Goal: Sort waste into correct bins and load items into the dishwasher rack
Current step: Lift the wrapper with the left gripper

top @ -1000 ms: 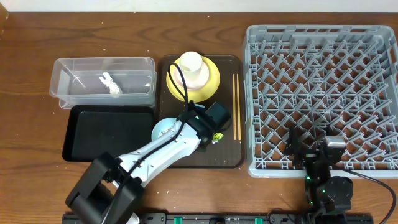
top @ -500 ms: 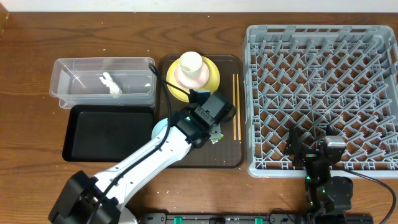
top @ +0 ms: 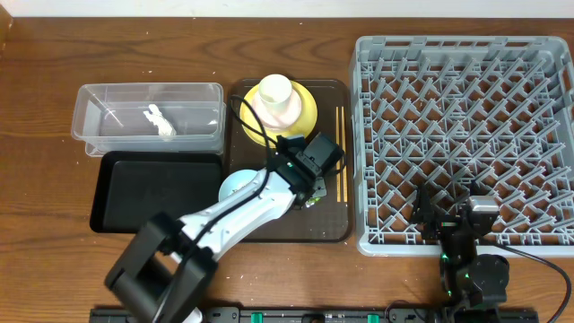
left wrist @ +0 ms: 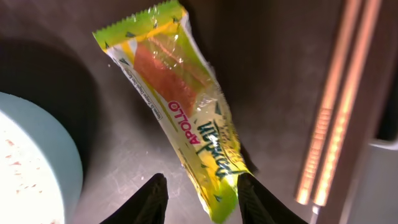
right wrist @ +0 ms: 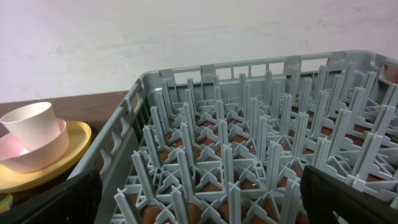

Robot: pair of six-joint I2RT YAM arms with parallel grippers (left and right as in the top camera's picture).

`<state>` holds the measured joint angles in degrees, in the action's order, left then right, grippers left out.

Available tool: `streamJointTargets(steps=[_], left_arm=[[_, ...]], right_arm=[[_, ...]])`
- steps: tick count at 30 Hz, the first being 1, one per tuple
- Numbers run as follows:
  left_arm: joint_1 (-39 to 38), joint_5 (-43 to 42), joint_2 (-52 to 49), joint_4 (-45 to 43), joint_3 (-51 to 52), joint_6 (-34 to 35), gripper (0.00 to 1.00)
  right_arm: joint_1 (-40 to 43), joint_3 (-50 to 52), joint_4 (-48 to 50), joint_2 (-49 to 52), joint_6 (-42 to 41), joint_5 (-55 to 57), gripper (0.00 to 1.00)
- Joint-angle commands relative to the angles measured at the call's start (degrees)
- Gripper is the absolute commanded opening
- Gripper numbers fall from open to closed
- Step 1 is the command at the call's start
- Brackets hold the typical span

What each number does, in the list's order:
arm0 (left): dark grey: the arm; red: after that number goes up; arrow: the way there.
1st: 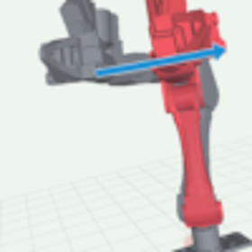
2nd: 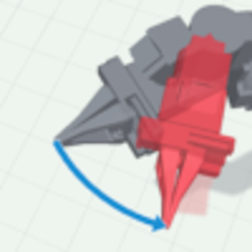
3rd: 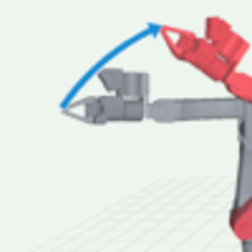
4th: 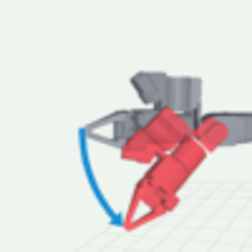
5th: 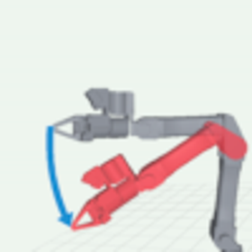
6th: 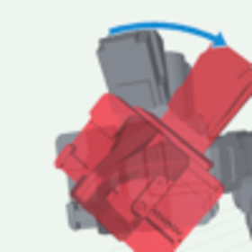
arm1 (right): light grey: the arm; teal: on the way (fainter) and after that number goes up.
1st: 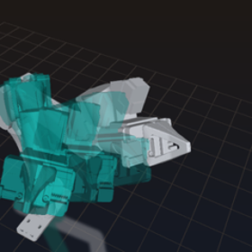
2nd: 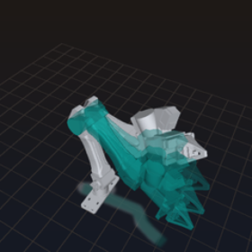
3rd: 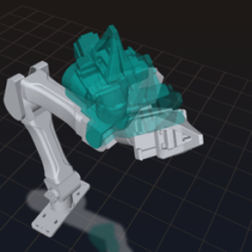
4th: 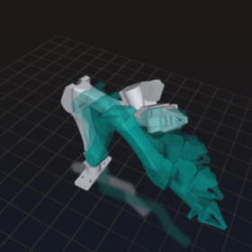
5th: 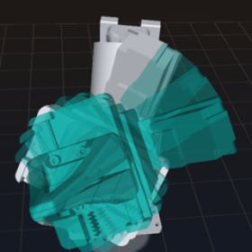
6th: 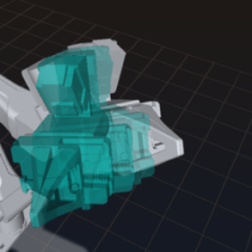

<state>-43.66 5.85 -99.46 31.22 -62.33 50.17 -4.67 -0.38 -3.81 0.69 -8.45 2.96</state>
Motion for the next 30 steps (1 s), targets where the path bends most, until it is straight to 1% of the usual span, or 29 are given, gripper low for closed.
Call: streamJointTargets(steps=[1,9,27,30], left_arm=[[0.0,1.2,-2.2,-0.9,-0.7,1.2,0.4],[0.0,1.2,-5.1,-3.5,-0.7,1.2,0.4],[0.0,1.2,-7.6,-3.5,-0.4,1.6,0.4],[0.0,1.2,-7.6,-3.5,-0.4,1.6,0.36]], right_arm=[[0.4,0.1,-0.2,-0.3,0.8,0.0,0.99],[0.4,0.1,-0.2,-0.3,0.8,0.0,0.99],[0.4,0.1,-0.2,-0.3,0.8,0.0,0.99],[0.4,0.1,-0.2,-0.3,0.8,0.0,0.99]])
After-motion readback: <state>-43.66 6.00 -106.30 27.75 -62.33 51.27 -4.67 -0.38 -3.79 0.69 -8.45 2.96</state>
